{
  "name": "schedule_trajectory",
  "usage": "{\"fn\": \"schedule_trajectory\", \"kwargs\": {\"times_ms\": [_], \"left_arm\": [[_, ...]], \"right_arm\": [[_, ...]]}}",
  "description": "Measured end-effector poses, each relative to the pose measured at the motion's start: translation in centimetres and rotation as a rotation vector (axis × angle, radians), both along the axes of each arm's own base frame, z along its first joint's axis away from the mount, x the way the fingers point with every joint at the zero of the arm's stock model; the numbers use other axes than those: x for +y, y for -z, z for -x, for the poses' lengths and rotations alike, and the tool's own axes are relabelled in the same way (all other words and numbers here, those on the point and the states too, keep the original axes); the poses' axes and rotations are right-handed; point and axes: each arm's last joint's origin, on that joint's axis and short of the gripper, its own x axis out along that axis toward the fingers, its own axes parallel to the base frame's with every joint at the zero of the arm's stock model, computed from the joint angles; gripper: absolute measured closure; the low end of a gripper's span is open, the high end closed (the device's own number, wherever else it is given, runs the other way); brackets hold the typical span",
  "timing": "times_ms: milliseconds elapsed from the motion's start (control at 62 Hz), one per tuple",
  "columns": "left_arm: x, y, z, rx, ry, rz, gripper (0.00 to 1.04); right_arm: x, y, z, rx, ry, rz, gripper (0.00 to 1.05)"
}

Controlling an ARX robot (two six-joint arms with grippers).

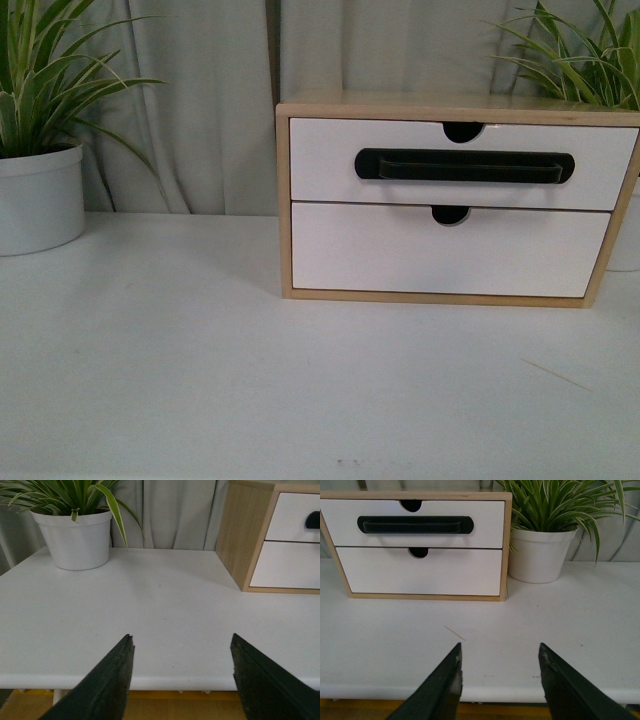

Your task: Close drawer sideways

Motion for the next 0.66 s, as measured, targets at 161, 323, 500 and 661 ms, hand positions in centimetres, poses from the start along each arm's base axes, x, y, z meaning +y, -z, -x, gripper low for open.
{"fn": "schedule_trajectory", "kwargs": {"times_ms": [161, 323, 500, 661], "left_arm": [[0.0, 0.0, 0.0, 0.0, 0.0, 0.0, 0.13], [0.0, 0.0, 0.0, 0.0, 0.0, -0.001, 0.06], [0.0, 0.0, 0.0, 0.0, 0.0, -0.001, 0.06], [0.0, 0.0, 0.0, 0.0, 0.0, -0.001, 0.06]], "right_arm": [[0.0, -0.01, 0.0, 0.0, 0.0, 0.0, 0.22], [0.0, -0.01, 0.0, 0.0, 0.0, -0.002, 0.1], [0.0, -0.01, 0.0, 0.0, 0.0, -0.002, 0.09], [0.0, 0.0, 0.0, 0.0, 0.0, -0.002, 0.09]]}}
